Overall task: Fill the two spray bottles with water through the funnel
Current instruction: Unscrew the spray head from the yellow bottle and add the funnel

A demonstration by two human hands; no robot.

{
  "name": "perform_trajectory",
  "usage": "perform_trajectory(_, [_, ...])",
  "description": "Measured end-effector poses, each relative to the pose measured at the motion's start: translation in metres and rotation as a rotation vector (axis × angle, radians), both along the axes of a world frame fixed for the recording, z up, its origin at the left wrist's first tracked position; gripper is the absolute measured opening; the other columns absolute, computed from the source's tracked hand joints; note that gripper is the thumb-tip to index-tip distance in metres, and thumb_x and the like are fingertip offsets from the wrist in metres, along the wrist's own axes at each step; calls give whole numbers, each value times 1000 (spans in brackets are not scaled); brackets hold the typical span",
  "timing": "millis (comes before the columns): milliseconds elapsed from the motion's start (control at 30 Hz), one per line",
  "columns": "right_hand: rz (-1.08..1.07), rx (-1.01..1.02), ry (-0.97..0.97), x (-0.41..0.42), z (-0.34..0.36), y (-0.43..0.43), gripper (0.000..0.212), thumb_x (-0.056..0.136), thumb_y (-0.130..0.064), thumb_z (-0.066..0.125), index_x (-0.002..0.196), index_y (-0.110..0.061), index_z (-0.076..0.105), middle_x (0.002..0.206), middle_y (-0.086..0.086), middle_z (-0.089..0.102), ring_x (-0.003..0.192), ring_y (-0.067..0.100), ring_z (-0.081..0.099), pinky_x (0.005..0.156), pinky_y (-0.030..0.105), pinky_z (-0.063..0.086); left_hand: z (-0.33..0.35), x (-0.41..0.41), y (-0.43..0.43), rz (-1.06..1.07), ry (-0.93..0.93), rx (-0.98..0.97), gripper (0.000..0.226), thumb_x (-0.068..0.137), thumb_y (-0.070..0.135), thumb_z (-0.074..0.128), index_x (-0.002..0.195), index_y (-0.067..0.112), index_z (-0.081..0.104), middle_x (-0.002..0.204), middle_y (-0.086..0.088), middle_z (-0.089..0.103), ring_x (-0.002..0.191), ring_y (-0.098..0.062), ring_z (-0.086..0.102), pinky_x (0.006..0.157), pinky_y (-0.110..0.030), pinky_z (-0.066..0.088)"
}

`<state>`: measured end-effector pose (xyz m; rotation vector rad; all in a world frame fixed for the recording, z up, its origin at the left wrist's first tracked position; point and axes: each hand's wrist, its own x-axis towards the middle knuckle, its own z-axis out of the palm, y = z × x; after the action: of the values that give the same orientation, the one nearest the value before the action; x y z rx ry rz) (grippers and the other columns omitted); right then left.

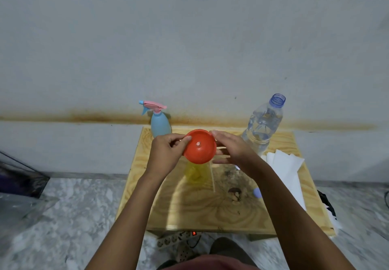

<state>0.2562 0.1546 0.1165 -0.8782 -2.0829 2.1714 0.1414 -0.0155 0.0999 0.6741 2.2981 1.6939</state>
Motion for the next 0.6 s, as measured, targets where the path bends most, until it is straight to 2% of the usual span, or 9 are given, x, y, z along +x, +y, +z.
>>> perform_trajectory(100, [50,85,64,7,-6,-3,38,95,-34,63,130,-18,61,110,14,70,101,30,70,81,44,61,-4,-1,1,10,-11,-49,13,89,26,72,91,16,79,52,13,61,56,-1,59,62,-19,54])
perform_trajectory(200, [6,103,65,6,-12,-10,37,96,-28,62,129,-10,61,109,16,70,98,30,71,79,42,62,-7,-1,3,18,-14,-76,18,89,29,71,93,14,79,59,7,67,60,-10,66,65,-27,58])
perform_trajectory(300, [-21,91,64,4,-17,-14,33,97,-27,61,124,-9,64,106,17,71,88,23,73,78,41,62,-11,-1,5,30,-11,-101,20,90,30,70,94,13,79,56,7,65,60,-10,66,67,-29,59])
perform_trajectory(467, [-46,84,30,-1,-28,-16,30,96,-30,61,119,-11,66,95,14,72,78,15,72,77,40,62,-19,-3,6,26,-39,-150,20,92,31,67,92,14,78,50,9,60,56,-7,62,60,-23,54])
perform_trajectory(533, [-73,87,9,-3,-31,-17,32,96,-32,62,119,-10,65,91,13,72,76,15,73,75,38,62,-22,-2,6,25,-49,-152,22,94,32,64,91,15,78,59,4,66,63,-13,66,64,-29,56])
perform_trajectory(600, [-107,84,-10,-5,-34,-17,34,95,-33,62,119,-9,64,89,13,73,73,15,73,71,34,62,-25,-1,7,34,-52,-155,25,95,32,62,99,14,78,74,5,70,77,-16,68,72,-33,57])
